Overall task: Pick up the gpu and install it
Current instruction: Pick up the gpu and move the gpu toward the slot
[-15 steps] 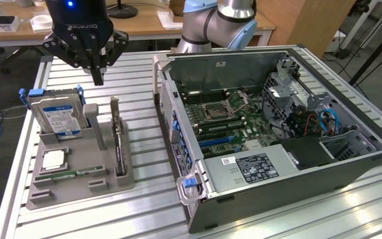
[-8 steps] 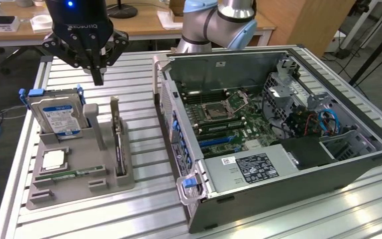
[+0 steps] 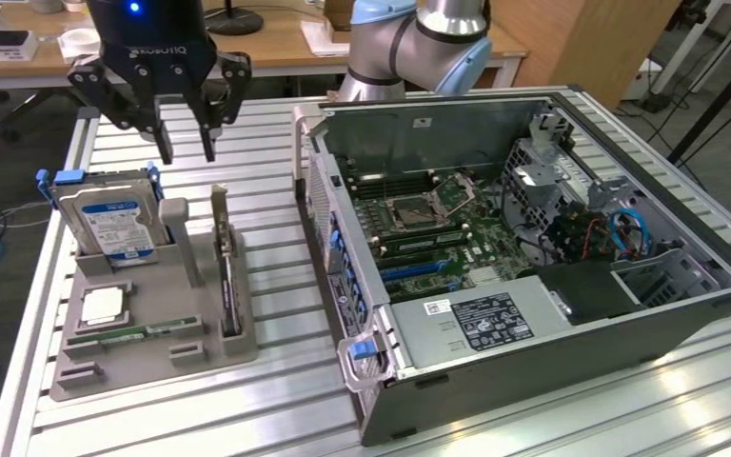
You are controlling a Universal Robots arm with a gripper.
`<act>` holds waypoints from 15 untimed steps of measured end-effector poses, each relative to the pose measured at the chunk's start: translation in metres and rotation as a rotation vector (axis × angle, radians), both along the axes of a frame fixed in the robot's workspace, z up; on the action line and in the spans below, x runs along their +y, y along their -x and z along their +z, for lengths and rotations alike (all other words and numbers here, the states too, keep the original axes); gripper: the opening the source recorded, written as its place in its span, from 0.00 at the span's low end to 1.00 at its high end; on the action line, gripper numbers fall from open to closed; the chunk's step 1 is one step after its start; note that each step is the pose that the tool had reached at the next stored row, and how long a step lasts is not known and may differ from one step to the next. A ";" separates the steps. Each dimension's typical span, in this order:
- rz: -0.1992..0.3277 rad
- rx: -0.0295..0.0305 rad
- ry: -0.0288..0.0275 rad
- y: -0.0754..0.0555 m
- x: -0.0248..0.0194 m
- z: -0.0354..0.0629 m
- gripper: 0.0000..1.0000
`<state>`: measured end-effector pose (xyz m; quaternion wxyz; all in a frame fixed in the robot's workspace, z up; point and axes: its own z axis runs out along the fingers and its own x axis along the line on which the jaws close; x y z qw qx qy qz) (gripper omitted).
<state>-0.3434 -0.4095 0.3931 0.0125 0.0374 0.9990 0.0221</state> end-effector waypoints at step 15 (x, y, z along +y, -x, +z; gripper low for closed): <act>0.000 0.0000 0.0000 0.000 0.0000 -0.0001 0.65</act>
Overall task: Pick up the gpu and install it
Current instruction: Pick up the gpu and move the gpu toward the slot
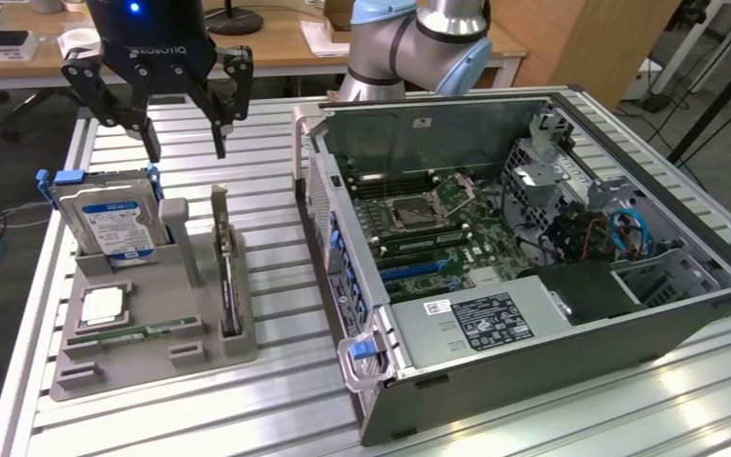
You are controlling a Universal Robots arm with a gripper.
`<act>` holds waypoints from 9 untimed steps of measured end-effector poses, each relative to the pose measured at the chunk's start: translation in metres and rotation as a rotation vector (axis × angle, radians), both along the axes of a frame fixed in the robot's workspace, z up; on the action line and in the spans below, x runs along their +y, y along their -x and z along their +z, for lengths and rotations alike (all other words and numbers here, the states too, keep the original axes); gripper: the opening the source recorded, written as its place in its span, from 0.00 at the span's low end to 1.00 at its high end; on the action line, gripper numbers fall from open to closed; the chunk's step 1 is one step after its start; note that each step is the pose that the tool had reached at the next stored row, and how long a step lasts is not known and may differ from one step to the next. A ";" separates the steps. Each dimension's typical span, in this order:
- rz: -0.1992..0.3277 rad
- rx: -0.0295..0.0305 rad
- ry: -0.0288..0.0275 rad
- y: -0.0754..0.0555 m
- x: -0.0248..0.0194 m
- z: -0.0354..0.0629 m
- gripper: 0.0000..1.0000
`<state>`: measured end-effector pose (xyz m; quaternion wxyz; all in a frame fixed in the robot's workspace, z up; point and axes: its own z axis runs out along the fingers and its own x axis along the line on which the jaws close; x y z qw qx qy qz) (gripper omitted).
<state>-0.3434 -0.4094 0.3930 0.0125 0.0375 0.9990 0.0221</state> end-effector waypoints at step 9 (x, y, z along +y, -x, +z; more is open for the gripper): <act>0.000 0.0001 0.0000 -0.008 -0.0002 -0.0021 0.65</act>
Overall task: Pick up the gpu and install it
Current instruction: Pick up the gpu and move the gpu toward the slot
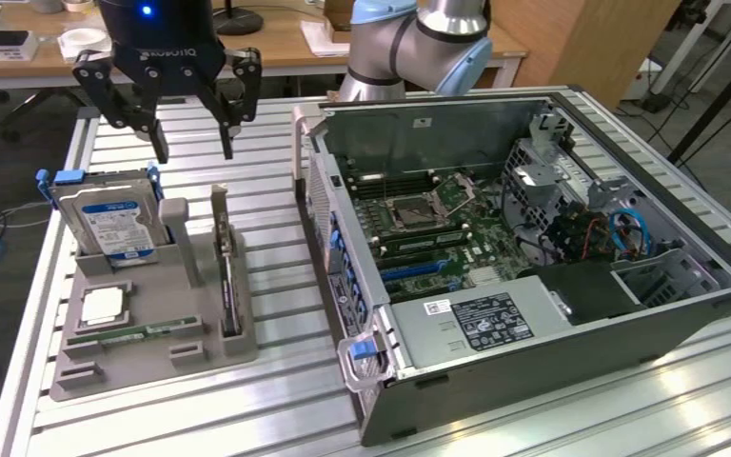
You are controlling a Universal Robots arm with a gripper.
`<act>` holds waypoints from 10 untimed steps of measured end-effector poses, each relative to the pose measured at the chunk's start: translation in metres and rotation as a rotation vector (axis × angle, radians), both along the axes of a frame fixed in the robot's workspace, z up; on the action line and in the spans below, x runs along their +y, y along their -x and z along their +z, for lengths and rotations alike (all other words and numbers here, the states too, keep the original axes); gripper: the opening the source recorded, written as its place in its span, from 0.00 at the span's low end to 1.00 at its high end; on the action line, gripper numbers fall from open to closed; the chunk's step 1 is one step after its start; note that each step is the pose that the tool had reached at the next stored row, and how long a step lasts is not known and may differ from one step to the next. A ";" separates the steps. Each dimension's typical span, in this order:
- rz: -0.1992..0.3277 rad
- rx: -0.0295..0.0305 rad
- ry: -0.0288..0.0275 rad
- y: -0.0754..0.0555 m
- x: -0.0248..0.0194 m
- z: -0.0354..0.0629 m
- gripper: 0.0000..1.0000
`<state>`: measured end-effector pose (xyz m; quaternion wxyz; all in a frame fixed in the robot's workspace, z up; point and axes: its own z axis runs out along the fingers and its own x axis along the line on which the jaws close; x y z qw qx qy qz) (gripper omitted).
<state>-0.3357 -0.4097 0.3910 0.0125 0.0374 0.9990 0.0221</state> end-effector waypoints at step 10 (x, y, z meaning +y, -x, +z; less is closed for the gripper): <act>0.000 -0.0002 -0.0001 -0.009 -0.0016 -0.0036 0.65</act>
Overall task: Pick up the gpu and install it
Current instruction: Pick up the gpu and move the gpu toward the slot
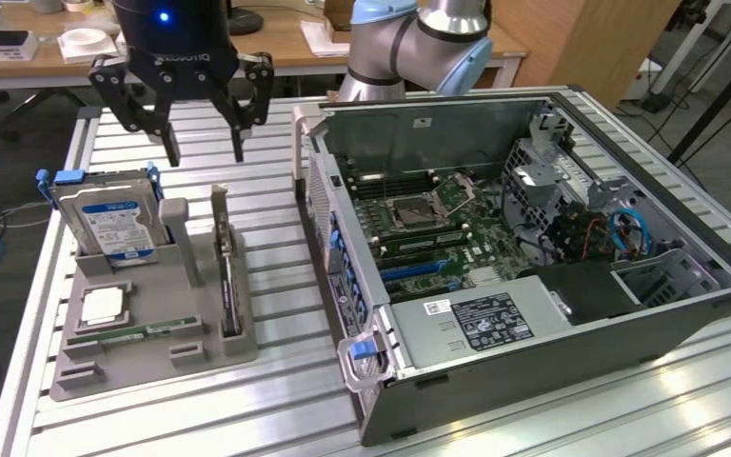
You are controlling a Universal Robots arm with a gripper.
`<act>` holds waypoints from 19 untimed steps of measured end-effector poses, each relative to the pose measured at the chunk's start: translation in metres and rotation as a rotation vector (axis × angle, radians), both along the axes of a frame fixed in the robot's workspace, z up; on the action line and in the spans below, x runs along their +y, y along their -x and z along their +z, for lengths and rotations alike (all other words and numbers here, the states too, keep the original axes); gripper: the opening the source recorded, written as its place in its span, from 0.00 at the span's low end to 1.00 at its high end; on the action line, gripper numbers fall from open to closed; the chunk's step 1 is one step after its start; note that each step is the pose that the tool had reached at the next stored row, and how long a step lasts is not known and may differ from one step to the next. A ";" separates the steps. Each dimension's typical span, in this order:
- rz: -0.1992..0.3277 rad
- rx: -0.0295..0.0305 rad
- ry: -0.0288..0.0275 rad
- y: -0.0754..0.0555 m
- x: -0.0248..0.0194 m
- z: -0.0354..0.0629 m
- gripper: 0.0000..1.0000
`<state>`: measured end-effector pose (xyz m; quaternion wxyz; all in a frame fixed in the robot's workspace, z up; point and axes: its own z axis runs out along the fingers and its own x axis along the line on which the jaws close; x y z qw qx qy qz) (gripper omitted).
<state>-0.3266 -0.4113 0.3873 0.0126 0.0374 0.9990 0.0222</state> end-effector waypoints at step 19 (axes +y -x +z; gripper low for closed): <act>0.000 0.0001 0.0001 -0.001 -0.0053 -0.0025 0.65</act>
